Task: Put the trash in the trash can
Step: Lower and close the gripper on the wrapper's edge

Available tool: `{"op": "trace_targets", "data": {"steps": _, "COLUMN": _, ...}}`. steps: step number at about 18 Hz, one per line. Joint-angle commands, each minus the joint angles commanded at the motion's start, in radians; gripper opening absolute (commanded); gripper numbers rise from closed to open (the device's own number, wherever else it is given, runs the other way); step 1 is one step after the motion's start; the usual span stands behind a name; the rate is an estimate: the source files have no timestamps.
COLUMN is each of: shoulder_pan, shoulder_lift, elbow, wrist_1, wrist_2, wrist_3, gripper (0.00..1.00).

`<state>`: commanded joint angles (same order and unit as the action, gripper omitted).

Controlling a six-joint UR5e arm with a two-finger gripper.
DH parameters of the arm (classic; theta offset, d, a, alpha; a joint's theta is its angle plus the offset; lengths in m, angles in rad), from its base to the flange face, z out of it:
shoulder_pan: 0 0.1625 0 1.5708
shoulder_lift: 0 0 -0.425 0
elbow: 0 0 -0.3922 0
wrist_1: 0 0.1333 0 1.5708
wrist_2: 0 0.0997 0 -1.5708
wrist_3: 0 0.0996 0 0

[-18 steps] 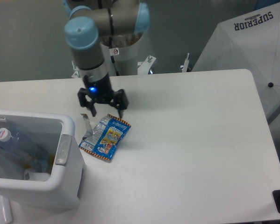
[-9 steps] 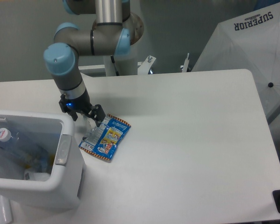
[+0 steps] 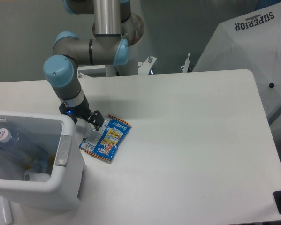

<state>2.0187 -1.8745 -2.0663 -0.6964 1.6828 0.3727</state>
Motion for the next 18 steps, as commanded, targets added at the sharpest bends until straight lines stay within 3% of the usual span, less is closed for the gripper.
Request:
{"op": "trace_targets", "data": {"steps": 2, "shoulder_pan": 0.000, "shoulder_lift": 0.000, "elbow": 0.000, "wrist_1": 0.002, "wrist_2": 0.011, "wrist_3": 0.005, "gripper": 0.81}}
{"op": "trace_targets", "data": {"steps": 7, "shoulder_pan": 0.002, "shoulder_lift": 0.006, "elbow": 0.000, "wrist_1": -0.002, "wrist_2": 0.014, "wrist_3": 0.005, "gripper": 0.34}}
{"op": "trace_targets", "data": {"steps": 9, "shoulder_pan": 0.003, "shoulder_lift": 0.009, "elbow": 0.000, "wrist_1": -0.002, "wrist_2": 0.023, "wrist_3": 0.008, "gripper": 0.26}}
{"op": "trace_targets", "data": {"steps": 11, "shoulder_pan": 0.006, "shoulder_lift": 0.008, "elbow": 0.012, "wrist_1": -0.006, "wrist_2": 0.023, "wrist_3": 0.008, "gripper": 0.11}}
{"op": "trace_targets", "data": {"steps": 15, "shoulder_pan": 0.029, "shoulder_lift": 0.014, "elbow": 0.031, "wrist_1": -0.015, "wrist_2": 0.023, "wrist_3": 0.009, "gripper": 0.03}}
{"op": "trace_targets", "data": {"steps": 18, "shoulder_pan": 0.086, "shoulder_lift": 0.073, "elbow": 0.040, "wrist_1": -0.018, "wrist_2": 0.012, "wrist_3": 0.014, "gripper": 0.03}}
